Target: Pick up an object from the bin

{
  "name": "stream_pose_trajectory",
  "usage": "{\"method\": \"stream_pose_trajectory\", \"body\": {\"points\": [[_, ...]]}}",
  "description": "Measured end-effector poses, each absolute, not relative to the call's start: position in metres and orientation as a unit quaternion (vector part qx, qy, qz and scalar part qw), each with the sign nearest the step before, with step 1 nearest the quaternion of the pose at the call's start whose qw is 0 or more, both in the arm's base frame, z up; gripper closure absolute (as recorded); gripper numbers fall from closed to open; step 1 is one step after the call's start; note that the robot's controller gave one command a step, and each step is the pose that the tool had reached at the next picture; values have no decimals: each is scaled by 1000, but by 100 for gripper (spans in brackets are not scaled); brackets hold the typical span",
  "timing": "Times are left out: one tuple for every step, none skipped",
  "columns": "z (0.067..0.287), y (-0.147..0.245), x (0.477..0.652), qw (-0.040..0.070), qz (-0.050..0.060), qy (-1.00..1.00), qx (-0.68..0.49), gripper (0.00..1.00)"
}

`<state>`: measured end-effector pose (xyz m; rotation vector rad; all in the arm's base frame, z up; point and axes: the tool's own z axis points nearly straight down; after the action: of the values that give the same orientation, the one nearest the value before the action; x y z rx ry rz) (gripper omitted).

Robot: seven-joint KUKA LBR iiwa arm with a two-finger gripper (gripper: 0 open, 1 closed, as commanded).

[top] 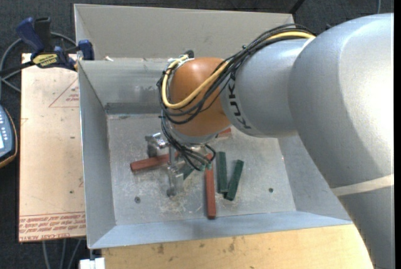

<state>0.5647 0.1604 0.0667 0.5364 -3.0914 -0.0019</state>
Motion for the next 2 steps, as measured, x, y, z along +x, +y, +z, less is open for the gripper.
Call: {"method": "stream_pose_trajectory", "body": {"points": [[67,161,565,-1,-1,-985,170,0],[69,161,566,-2,-1,-985,170,100]]}}
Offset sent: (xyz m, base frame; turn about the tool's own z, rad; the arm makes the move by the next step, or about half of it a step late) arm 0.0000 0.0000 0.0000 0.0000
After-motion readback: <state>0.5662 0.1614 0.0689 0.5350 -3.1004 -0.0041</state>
